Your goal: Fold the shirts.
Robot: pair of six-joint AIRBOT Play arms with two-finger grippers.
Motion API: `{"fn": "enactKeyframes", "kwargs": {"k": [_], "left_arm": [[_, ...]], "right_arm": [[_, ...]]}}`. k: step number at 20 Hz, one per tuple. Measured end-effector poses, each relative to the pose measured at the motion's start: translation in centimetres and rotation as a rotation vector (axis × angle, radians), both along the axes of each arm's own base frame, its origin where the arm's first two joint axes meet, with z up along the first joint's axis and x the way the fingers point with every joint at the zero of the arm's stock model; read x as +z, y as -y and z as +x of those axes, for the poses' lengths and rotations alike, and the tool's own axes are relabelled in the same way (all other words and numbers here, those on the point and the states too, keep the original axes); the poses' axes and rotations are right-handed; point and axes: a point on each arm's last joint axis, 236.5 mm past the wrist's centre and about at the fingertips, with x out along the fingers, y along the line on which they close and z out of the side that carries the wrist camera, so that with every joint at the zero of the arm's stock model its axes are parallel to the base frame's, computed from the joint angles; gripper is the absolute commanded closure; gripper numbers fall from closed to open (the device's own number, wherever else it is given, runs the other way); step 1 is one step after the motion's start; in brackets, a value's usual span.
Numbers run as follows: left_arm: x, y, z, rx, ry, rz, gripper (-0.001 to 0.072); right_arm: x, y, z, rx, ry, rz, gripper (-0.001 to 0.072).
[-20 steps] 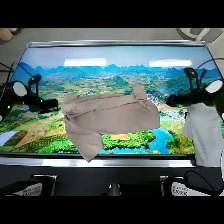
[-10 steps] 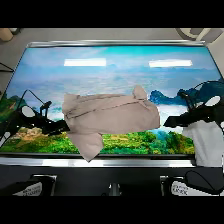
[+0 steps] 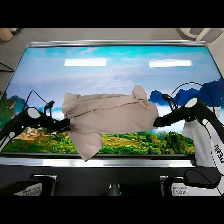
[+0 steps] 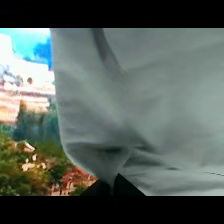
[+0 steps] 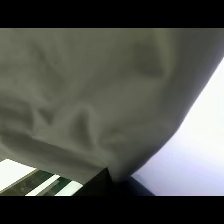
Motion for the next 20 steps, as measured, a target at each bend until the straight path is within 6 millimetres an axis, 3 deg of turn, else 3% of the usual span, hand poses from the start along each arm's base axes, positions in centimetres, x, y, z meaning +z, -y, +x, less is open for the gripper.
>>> {"fn": "enactKeyframes", "kwargs": {"k": [1,3,4,5,7,9,11,13,15,16,18,20], "left_arm": [[1.2,0.0,0.9,-0.001,0.040,0.000,0.0679],[5.6,-0.3,3.7,-0.020,0.182,0.020,0.0679],[8.6,-0.6,5.2,-0.031,0.275,0.040,0.0679],[12.9,-1.0,6.8,-0.040,0.397,0.062,0.0679],[23.4,-1.5,8.9,-0.045,0.661,0.098,0.0679],[37.0,-2.0,8.4,-0.019,0.992,0.124,0.0679],[49.8,-2.4,4.0,0.027,1.308,0.126,0.0679],[58.3,-2.6,-1.5,0.087,1.531,0.081,0.0679],[62.9,-2.6,-6.3,0.117,1.666,0.036,0.0679],[64.3,-2.6,-8.0,0.126,1.710,0.021,0.0679],[65.6,-2.6,-10.0,0.134,1.755,0.007,0.0680],[66.2,-2.8,-10.9,0.141,1.776,0.014,0.0680]], "right_arm": [[0.3,0.1,0.6,0.003,0.022,-0.007,0.0687],[2.5,0.1,2.5,0.035,0.106,-0.022,0.0687],[4.7,0.2,3.8,0.051,0.172,-0.033,0.0687],[7.7,0.5,5.2,0.066,0.254,-0.050,0.0687],[17.2,0.8,8.1,0.085,0.501,-0.100,0.0686],[29.5,1.1,8.8,0.080,0.805,-0.178,0.0686],[41.1,1.2,6.2,0.044,1.102,-0.252,0.0686],[50.9,1.2,1.0,-0.006,1.371,-0.322,0.0686],[56.2,1.0,-3.9,-0.043,1.528,-0.366,0.0686],[57.6,1.0,-5.7,-0.059,1.570,-0.376,0.0686],[59.1,0.9,-8.1,-0.082,1.614,-0.390,0.0686],[59.5,1.0,-9.3,-0.091,1.622,-0.396,0.0686]]}}
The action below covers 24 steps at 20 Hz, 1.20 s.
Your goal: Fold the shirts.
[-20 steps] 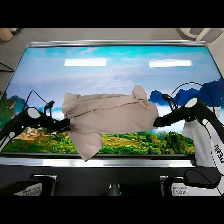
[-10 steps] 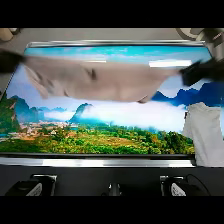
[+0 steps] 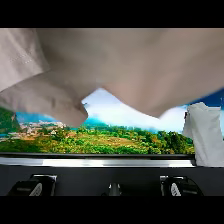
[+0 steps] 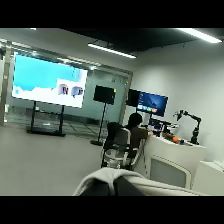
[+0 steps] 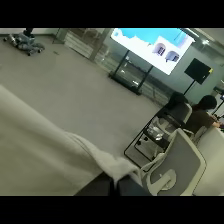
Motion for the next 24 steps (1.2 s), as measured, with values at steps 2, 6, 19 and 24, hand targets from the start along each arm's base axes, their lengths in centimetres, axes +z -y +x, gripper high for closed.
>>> {"fn": "enactKeyframes", "kwargs": {"k": [2,6,19,24], "left_arm": [[-0.5,-0.3,0.4,0.019,-0.021,0.015,0.0679],[-7.2,-1.1,6.4,0.066,-0.297,0.082,0.0679],[-50.5,-1.3,28.3,0.039,-1.332,0.143,0.0679],[-55.7,-1.2,32.1,0.029,-1.358,0.112,0.0679]], "right_arm": [[-0.8,0.1,0.1,-0.006,-0.039,0.004,0.0686],[-7.3,1.1,4.0,-0.017,-0.301,0.013,0.0686],[-46.2,0.5,24.9,0.011,-1.239,0.067,0.0685],[-47.7,0.3,29.8,-0.030,-1.097,0.130,0.0685]]}}
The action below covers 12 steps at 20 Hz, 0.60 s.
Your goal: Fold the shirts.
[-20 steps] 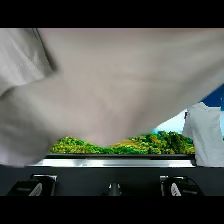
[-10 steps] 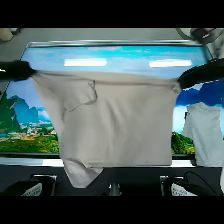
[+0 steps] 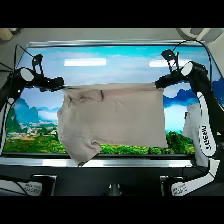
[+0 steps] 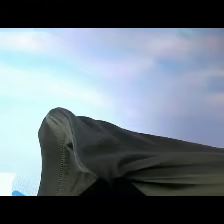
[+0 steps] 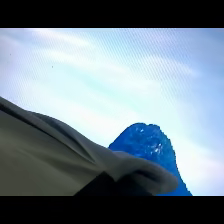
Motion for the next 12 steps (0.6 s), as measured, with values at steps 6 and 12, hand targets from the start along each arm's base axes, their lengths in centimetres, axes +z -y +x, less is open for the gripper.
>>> {"fn": "enactKeyframes", "kwargs": {"k": [6,12], "left_arm": [[-3.9,-0.5,-3.2,-0.131,-0.177,0.051,0.0678],[-8.3,-0.9,-9.1,-0.186,-0.449,0.051,0.0277]], "right_arm": [[-4.2,-0.1,-6.4,0.089,-0.292,-0.039,0.0685],[-7.7,-1.0,-12.4,0.129,-0.539,0.016,0.0215]]}}
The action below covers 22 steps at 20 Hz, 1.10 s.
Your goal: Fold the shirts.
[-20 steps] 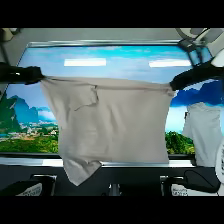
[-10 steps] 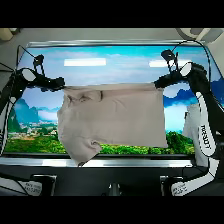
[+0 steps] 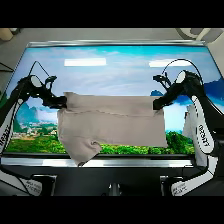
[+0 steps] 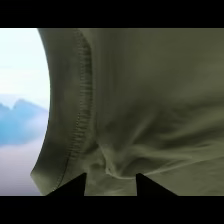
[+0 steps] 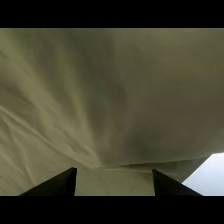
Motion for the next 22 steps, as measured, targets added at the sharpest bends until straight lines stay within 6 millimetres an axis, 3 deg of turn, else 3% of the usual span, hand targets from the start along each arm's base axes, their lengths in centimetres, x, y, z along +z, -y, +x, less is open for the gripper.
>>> {"fn": "enactKeyframes", "kwargs": {"k": [2,5,8,12,14,17,18,20,22], "left_arm": [[0.8,-0.9,-1.1,0.020,-0.044,-0.005,0.0097],[2.0,-3.0,-4.5,0.062,-0.123,-0.006,0.0099],[1.4,-3.0,-10.5,0.097,-0.204,-0.038,0.0101],[-0.9,-0.4,-18.9,0.124,-0.262,-0.120,0.0103],[-2.0,1.0,-21.3,0.149,-0.269,-0.167,0.0104],[-2.9,2.9,-22.7,0.168,-0.263,-0.215,0.0107],[-3.1,3.5,-22.9,0.169,-0.260,-0.228,0.0144],[-3.5,4.2,-22.7,0.186,-0.240,-0.231,0.0410],[-4.0,4.5,-22.0,0.203,-0.202,-0.224,0.0605]], "right_arm": [[0.6,1.1,-1.6,-0.014,-0.056,0.006,0.0217],[1.4,4.9,-5.9,-0.084,-0.176,0.006,0.0223],[1.2,6.4,-11.1,-0.156,-0.238,0.023,0.0224],[-0.9,5.6,-16.3,-0.184,-0.235,0.058,0.0222],[-1.5,4.8,-17.5,-0.183,-0.225,0.087,0.0213],[-2.0,4.2,-18.2,-0.184,-0.210,0.110,0.0153],[-2.0,4.1,-18.3,-0.184,-0.208,0.117,0.0137],[-2.2,3.8,-18.5,-0.185,-0.204,0.125,0.0080],[-2.6,3.5,-18.9,-0.190,-0.211,0.132,0.0045]]}}
